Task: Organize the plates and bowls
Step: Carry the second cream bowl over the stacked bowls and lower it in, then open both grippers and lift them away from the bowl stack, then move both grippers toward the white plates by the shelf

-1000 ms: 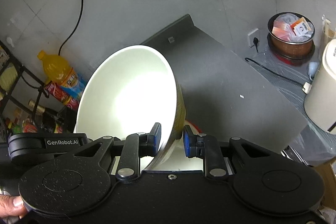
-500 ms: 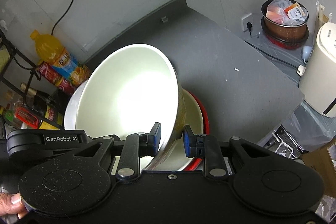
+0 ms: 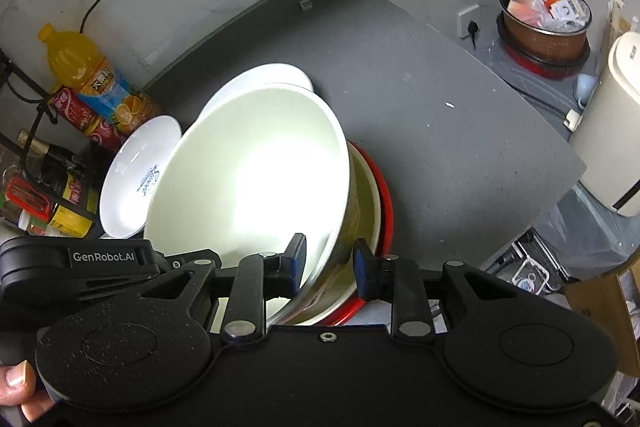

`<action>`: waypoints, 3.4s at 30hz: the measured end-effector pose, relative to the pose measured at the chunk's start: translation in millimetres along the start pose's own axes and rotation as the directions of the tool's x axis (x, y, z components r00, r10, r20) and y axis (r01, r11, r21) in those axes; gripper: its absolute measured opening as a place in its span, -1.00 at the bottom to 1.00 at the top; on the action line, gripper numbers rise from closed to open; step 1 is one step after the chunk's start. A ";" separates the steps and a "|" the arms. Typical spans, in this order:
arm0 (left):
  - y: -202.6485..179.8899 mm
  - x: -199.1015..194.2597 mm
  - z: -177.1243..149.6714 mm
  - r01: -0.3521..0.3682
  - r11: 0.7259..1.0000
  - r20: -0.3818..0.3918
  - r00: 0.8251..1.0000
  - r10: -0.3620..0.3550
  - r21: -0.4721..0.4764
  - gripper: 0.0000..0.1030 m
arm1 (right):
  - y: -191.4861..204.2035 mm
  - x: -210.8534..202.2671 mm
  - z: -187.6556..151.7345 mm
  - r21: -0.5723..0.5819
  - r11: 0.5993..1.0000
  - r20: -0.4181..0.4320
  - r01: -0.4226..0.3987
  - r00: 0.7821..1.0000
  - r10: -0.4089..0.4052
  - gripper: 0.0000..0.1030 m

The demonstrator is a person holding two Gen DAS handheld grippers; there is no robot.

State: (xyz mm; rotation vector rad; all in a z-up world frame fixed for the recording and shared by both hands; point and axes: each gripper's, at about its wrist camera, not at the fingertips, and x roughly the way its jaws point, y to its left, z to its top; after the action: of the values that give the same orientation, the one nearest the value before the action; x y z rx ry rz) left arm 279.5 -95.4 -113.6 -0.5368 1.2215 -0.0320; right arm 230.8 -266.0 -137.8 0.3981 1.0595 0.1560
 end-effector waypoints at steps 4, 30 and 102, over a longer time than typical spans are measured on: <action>-5.2 0.2 3.6 -0.020 1.000 -0.003 1.000 0.020 0.011 -0.74 | -1.9 0.3 4.5 0.008 1.000 0.002 -0.002 1.000 0.002 -0.39; 23.2 -57.8 6.1 -0.072 0.997 0.114 0.991 0.070 0.015 0.08 | 24.2 -29.1 0.6 -0.042 0.999 0.100 0.006 0.995 -0.001 -0.12; 214.9 -86.3 88.5 -0.042 0.904 0.254 0.953 0.164 -0.425 -0.27 | 179.6 115.0 102.3 -0.279 0.942 -0.137 -0.185 0.979 0.152 0.06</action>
State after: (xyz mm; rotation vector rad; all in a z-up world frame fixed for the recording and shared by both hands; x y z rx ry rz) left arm 272.4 152.2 -104.4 -0.8159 0.9707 0.3955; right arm 387.4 -89.9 -117.7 0.2145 1.0945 0.4869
